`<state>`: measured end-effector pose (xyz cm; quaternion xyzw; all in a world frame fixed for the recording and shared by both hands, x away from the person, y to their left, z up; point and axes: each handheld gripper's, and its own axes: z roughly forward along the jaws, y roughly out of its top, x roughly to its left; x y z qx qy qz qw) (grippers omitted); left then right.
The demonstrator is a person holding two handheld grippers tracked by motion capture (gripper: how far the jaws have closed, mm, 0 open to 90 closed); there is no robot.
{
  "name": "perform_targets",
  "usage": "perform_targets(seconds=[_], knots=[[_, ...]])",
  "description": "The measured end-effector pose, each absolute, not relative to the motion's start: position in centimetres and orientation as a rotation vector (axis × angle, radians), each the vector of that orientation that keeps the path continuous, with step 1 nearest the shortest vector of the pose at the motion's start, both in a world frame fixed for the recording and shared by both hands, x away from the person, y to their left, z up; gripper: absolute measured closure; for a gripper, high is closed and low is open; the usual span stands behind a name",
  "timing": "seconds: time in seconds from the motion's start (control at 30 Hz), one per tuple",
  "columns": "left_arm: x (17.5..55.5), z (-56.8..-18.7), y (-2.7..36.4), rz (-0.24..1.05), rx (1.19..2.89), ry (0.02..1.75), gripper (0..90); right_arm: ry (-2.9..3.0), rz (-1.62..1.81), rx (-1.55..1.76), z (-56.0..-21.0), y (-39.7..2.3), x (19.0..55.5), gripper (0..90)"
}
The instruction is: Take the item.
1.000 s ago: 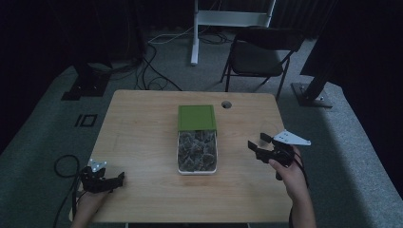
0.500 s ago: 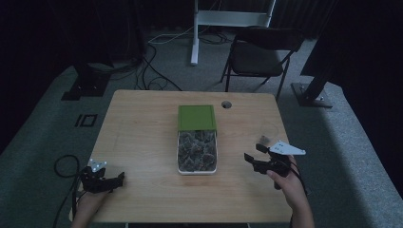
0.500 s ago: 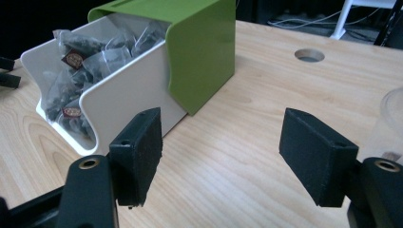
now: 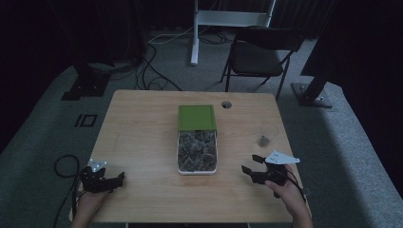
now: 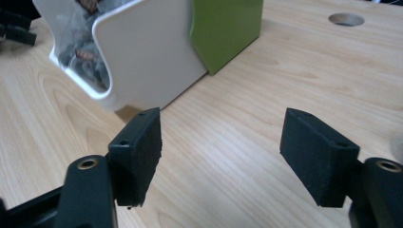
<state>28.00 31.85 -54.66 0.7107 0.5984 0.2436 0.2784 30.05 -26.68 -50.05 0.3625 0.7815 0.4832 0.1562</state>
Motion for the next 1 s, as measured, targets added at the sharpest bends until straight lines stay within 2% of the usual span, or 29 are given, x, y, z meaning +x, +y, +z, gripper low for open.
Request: perform_targets(seconds=[0.6,1.0], knots=[[28.0,-54.7,31.9,0.653,1.907,1.606,2.2,2.386,1.271,1.005,-53.6,-28.0,29.7,24.9],[28.0,-54.7,31.9,0.653,1.907,1.606,2.2,2.493,1.202,0.919,-54.6,-29.3,29.1,22.1]])
